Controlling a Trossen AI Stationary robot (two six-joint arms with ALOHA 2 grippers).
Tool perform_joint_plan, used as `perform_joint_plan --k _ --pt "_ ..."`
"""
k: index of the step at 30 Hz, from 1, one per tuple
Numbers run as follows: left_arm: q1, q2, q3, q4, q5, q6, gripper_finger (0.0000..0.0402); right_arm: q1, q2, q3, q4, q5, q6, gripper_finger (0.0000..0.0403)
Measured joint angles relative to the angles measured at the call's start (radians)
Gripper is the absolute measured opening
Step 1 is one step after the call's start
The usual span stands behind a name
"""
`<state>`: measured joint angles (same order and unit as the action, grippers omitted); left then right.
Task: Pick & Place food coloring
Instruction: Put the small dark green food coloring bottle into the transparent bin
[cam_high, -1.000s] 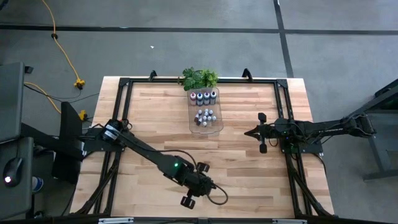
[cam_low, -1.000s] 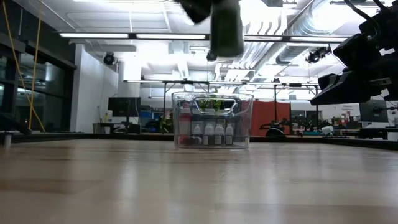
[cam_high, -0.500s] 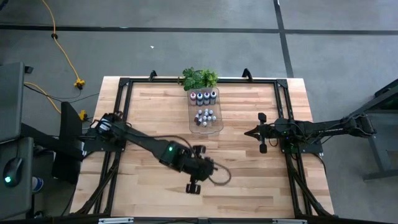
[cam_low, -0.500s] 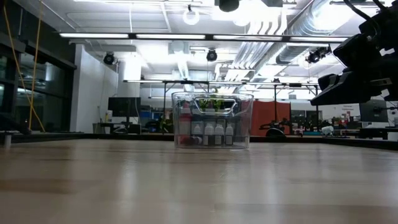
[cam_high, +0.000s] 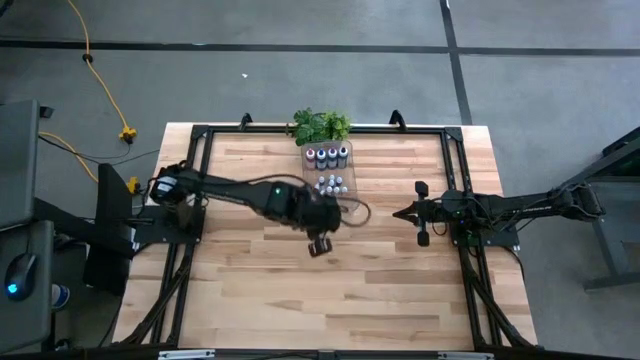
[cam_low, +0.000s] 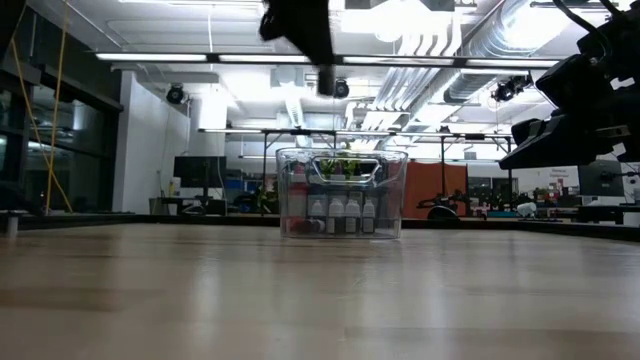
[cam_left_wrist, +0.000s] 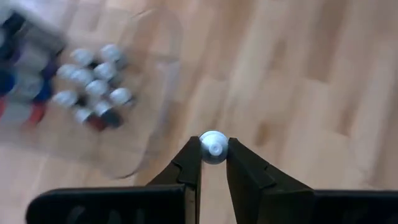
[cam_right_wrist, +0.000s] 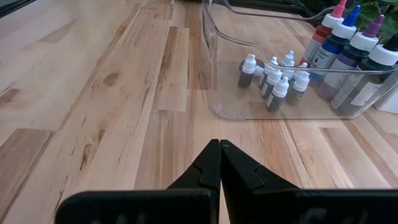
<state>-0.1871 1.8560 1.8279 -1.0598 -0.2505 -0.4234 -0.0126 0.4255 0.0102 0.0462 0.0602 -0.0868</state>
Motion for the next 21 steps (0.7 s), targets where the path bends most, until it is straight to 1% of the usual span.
perform_joint_plan --k 3,5,7,9,16,21 --pt "0.052 -0.014 -0.056 0.051 -0.028 -0.054 0.0043 0.000 0.000 0.000 0.000 0.000 0.000 0.0000" --pt "0.085 -0.033 -0.102 0.058 -0.030 -0.087 0.0043 0.000 0.000 0.000 0.001 0.000 0.000 0.0000" --pt "0.116 -0.035 -0.134 0.106 -0.033 -0.111 0.0043 0.000 0.000 0.000 -0.002 0.000 0.000 0.0000" --pt "0.146 -0.035 -0.163 0.099 -0.035 -0.132 0.0043 0.000 0.000 0.000 -0.001 0.000 0.000 0.0000" --pt "0.236 -0.034 -0.262 0.204 -0.050 -0.189 0.0043 0.000 0.000 0.000 -0.003 0.000 0.000 0.0000" --pt "0.288 -0.036 -0.313 0.261 -0.058 -0.196 0.0043 0.000 0.000 0.000 -0.003 0.000 0.000 0.0000"
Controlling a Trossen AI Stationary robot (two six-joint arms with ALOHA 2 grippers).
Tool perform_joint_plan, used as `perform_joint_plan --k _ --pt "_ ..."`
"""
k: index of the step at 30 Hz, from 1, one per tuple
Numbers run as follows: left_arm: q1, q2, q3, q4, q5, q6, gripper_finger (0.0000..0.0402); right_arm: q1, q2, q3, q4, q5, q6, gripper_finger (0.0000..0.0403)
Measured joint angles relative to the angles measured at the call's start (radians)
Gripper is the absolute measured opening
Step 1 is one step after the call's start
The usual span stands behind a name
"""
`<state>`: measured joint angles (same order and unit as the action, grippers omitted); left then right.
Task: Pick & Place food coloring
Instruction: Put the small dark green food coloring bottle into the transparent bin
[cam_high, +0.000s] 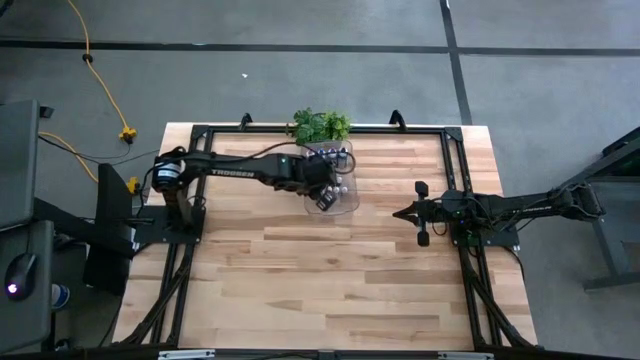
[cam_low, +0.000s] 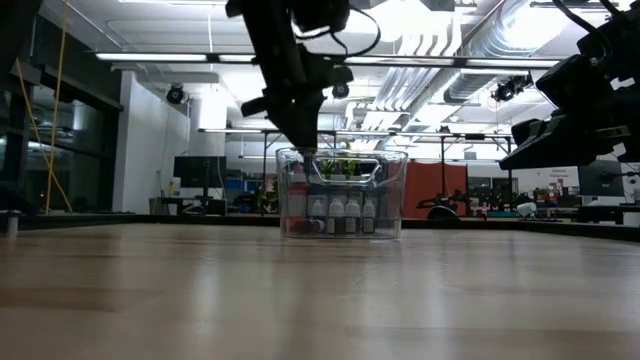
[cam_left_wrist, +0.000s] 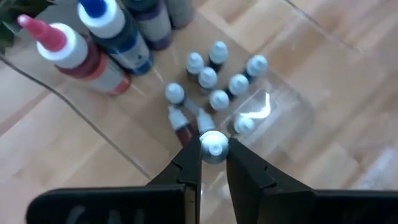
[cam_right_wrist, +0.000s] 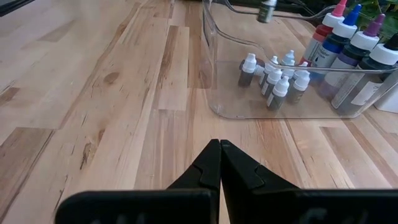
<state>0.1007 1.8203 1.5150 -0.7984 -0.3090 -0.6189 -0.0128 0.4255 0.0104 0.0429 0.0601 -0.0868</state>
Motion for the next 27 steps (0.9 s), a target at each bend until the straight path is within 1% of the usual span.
perform_joint_plan --k 3,8,21,27 --pt "0.023 0.000 -0.031 0.061 -0.005 0.000 0.0043 0.000 0.000 0.000 0.000 0.000 0.000 0.0000" --pt "0.052 0.000 -0.072 0.117 -0.032 -0.014 0.0043 0.000 0.000 0.000 0.000 0.000 0.000 0.0000" --pt "0.107 0.001 -0.163 0.220 -0.057 -0.019 0.0043 0.000 0.000 0.000 0.000 0.000 0.000 0.0000" --pt "0.115 0.053 -0.167 0.241 -0.041 -0.017 0.0043 0.000 0.000 0.000 -0.001 0.000 0.000 0.0000"
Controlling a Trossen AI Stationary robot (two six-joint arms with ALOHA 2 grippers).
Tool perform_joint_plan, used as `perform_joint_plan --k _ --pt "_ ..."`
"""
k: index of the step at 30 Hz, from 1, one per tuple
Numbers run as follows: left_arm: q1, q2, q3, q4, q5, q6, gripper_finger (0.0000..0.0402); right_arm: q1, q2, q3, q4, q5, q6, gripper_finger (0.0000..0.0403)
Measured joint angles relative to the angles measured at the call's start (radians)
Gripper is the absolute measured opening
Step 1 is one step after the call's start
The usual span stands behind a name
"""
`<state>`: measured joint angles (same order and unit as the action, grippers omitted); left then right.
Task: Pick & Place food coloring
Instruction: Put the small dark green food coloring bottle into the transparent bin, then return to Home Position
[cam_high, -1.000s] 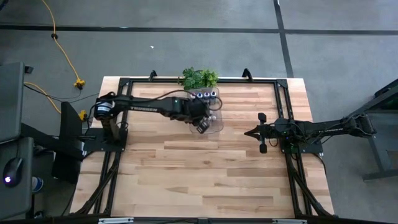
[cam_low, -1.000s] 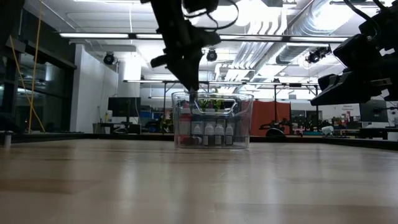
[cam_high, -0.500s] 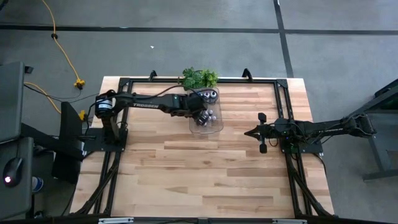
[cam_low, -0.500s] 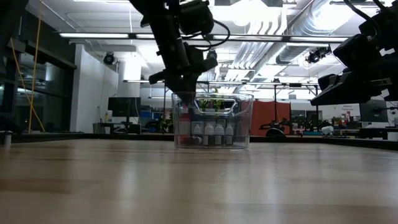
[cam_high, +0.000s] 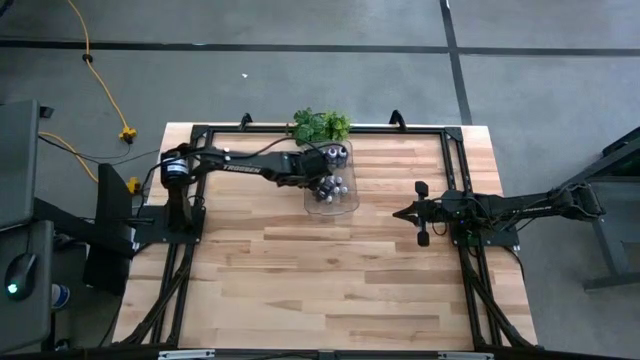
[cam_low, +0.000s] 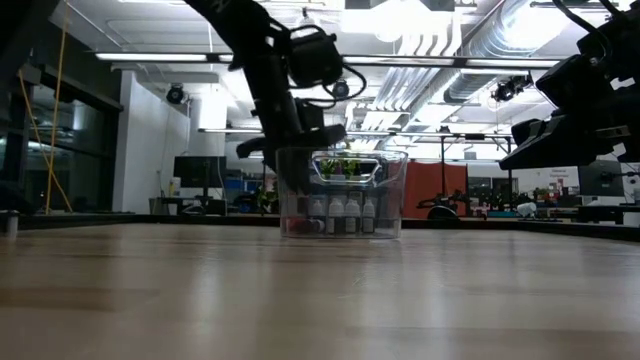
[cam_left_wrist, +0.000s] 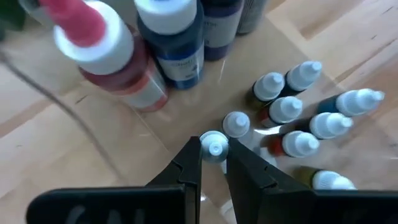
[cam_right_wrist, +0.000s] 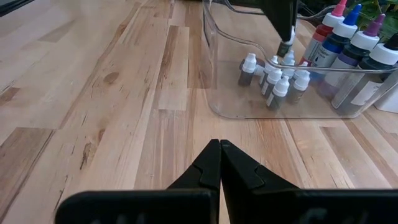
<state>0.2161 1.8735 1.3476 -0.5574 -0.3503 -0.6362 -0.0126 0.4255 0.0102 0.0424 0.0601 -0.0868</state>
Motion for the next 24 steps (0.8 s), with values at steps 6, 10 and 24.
perform_joint_plan --k 6,10,24 --pt "0.000 0.028 0.000 0.024 0.004 0.002 0.0047 0.000 0.000 0.000 0.000 0.000 0.000 0.0000" --pt "0.000 0.028 0.000 0.033 0.003 0.003 0.0068 0.000 0.000 0.000 0.000 0.000 0.000 0.0000" --pt "0.000 0.028 0.000 0.032 0.030 0.079 0.0103 0.000 0.000 0.000 0.000 0.000 0.000 0.0000"
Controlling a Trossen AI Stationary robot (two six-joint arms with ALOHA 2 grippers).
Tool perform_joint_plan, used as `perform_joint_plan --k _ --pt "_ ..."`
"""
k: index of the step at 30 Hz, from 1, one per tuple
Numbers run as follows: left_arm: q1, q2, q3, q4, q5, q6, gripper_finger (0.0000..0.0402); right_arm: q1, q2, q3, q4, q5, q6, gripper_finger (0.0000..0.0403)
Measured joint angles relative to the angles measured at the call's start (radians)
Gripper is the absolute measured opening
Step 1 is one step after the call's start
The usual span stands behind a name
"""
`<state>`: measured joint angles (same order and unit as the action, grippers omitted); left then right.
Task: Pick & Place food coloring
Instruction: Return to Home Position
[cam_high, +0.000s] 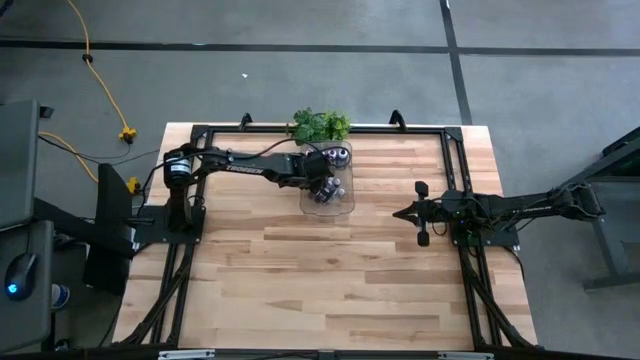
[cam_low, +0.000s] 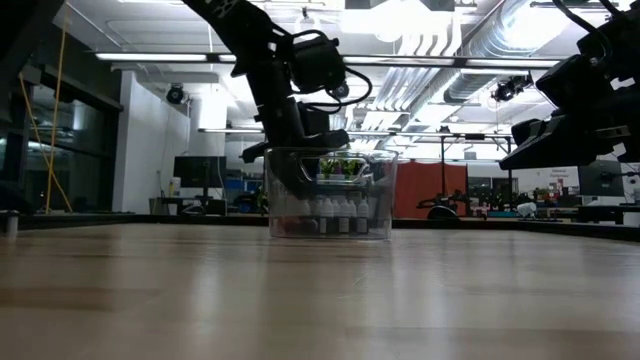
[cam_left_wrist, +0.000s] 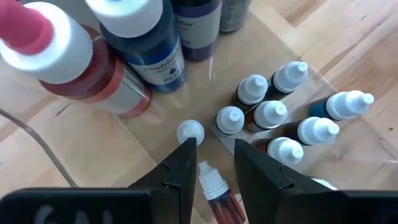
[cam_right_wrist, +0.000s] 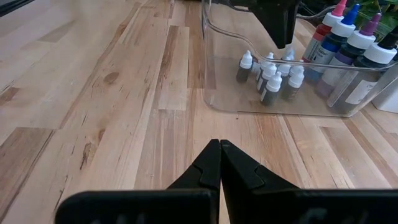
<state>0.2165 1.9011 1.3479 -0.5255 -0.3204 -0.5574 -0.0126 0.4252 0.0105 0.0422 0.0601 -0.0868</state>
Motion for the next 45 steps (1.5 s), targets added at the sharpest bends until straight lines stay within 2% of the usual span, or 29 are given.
perform_joint_plan --k 6,17,20,26,29,31,34,39,42,45 --pt "-0.001 -0.043 0.000 -0.003 0.033 0.049 0.0104 0.000 0.000 0.000 0.000 0.000 0.000 0.0000" --pt "-0.084 -0.290 0.002 -0.001 0.059 0.226 0.0104 0.000 0.000 0.000 0.000 0.000 0.000 0.0000" --pt "-0.128 -0.352 0.001 0.013 0.097 0.276 0.0104 0.000 0.000 0.000 0.000 0.000 0.000 0.0000" --pt "-0.215 -0.441 -0.015 0.133 0.273 0.397 0.0104 0.000 0.000 0.000 0.001 0.000 0.000 0.0000" --pt "-0.262 -0.480 -0.083 0.337 0.384 0.433 0.0104 0.000 0.000 0.000 0.000 0.000 0.000 0.0000" --pt "-0.285 -0.512 -0.157 0.475 0.478 0.451 0.0103 0.000 0.000 0.000 0.000 0.000 0.000 0.0000" --pt "-0.320 -0.556 -0.278 0.702 0.563 0.480 0.0090 0.000 0.000 0.000 0.000 0.000 0.000 0.0000" --pt "-0.336 -0.640 -0.492 0.933 0.594 0.501 0.0039 0.000 0.000 0.000 0.002 0.000 0.000 0.0000" --pt "-0.335 -0.707 -0.605 0.963 0.590 0.501 0.0007 0.000 0.000 0.000 0.003 0.000 0.000 0.0000" --pt "-0.335 -0.771 -0.692 0.960 0.573 0.501 0.0009 0.000 0.000 0.000 0.003 0.000 0.000 0.0000"
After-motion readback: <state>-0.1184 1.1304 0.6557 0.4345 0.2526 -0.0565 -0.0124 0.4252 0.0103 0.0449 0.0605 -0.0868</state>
